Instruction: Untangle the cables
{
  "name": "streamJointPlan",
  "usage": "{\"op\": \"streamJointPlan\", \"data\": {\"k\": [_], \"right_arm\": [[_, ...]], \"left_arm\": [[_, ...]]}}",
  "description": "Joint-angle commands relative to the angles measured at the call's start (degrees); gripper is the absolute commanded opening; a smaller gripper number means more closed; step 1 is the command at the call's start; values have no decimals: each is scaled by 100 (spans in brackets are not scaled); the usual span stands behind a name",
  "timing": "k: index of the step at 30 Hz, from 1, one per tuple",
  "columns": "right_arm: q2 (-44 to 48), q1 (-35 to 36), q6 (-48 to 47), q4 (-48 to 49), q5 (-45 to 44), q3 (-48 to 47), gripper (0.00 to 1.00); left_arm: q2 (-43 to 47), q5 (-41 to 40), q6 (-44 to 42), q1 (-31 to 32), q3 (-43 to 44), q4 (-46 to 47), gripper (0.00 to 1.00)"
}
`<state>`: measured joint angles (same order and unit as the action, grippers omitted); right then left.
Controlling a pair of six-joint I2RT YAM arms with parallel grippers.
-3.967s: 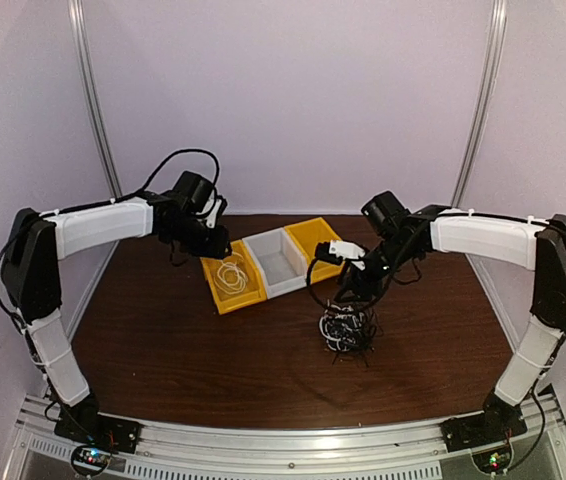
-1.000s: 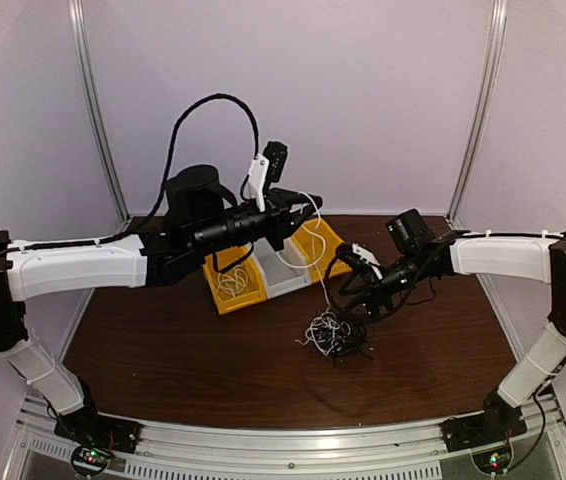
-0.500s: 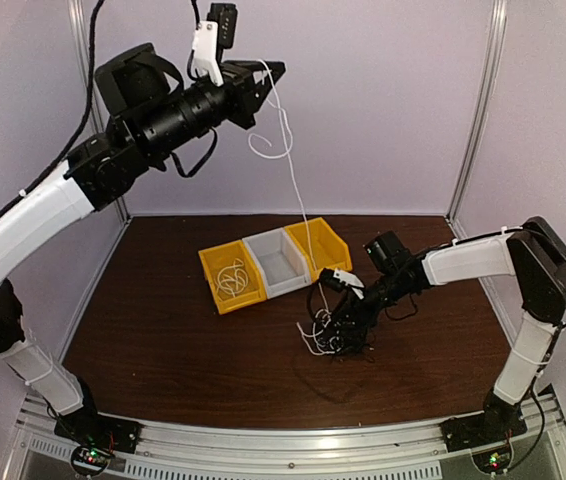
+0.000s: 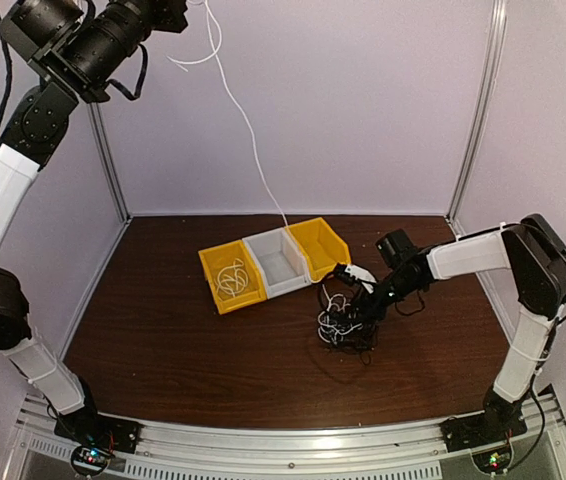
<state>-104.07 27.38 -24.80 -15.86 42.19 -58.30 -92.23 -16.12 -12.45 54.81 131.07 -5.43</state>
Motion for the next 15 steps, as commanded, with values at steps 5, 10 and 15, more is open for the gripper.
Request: {"op": "streamJointPlan", "data": {"k": [5,10,15], "right_arm": [[-173,-443,95,-269,-619,-204,12],[-104,-897,139,-383,-982,-232,6],[89,-1147,-42,-657,-620,-266,15]], "left_arm": [[16,-518,-1157,-27,464,952,0],[234,-605,-1372,-33,492,1182,0],[400,-643,-1207,-29,-246,1079,0]]}}
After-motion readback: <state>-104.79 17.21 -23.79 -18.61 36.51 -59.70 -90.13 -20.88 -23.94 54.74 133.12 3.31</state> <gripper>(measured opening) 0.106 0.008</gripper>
